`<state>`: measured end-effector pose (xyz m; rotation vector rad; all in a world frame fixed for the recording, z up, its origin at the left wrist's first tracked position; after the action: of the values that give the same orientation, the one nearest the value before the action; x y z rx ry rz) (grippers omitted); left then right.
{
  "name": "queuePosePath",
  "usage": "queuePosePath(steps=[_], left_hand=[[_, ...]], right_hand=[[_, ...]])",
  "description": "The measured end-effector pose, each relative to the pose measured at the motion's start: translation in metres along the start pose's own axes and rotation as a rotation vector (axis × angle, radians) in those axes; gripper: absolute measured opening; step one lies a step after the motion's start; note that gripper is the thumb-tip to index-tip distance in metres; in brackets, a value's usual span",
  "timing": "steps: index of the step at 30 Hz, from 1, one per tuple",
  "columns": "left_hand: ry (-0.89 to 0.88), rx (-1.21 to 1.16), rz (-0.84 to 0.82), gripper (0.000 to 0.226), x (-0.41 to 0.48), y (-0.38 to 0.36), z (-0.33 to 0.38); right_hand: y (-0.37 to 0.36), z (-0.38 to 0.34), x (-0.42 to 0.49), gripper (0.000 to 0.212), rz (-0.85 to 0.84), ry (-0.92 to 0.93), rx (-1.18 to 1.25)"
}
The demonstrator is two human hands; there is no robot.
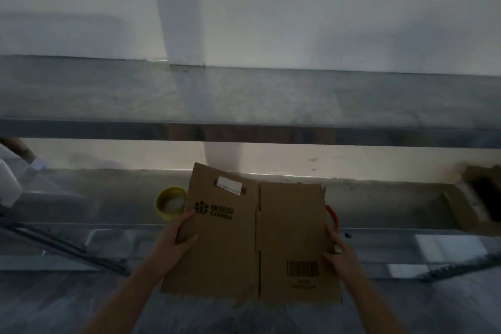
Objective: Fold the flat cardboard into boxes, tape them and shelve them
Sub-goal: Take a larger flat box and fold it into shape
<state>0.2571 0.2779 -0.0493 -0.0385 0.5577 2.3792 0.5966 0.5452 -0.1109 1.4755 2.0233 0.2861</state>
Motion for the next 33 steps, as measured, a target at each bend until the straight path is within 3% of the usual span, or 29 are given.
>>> queuePosePath(steps=[7, 10, 15, 20, 25, 30, 33], left_hand=[[0.011, -0.027, -0.039, 0.056, 0.001, -0.058, 0.008], [0.009, -0.111, -0.002, 0.069, 0.003, -0.065, 0.017], [0.039, -0.111, 0.132, 0.084, 0.006, -0.028, 0.009], [0.068, -0.218, 0.234, 0.088, 0.004, 0.023, 0.0], [0.041, -0.324, 0.24, 0.093, 0.013, 0.027, 0.019], [0.047, -0.36, 0.231, 0.064, 0.02, 0.029, 0.022], [0.023, -0.341, 0.181, 0.059, 0.019, 0.038, 0.023]], right_hand=[[0.05, 0.011, 0.029, 0.078, 0.05, 0.04, -0.04], [0.058, -0.002, 0.036, 0.078, 0.039, 0.076, 0.016], [0.03, -0.044, 0.026, 0.079, -0.013, 0.212, 0.11], [-0.002, -0.064, 0.019, 0.09, -0.043, 0.195, 0.195], [0.006, -0.079, 0.02, 0.076, -0.036, 0.238, 0.174], [0.011, -0.093, 0.019, 0.071, 0.031, 0.278, 0.258], [0.003, -0.105, 0.021, 0.069, 0.095, 0.303, 0.313]])
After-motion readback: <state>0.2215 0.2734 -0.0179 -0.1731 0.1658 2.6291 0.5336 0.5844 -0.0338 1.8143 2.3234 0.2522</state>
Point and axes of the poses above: each hand's wrist, its own x-axis towards the middle knuckle, its own y-axis out of the back of the hand, z = x × y, the point moved 7 cm from there along x, towards the middle knuckle, and after that the axes turned 12 degrees about z, right-handed, at the moved point
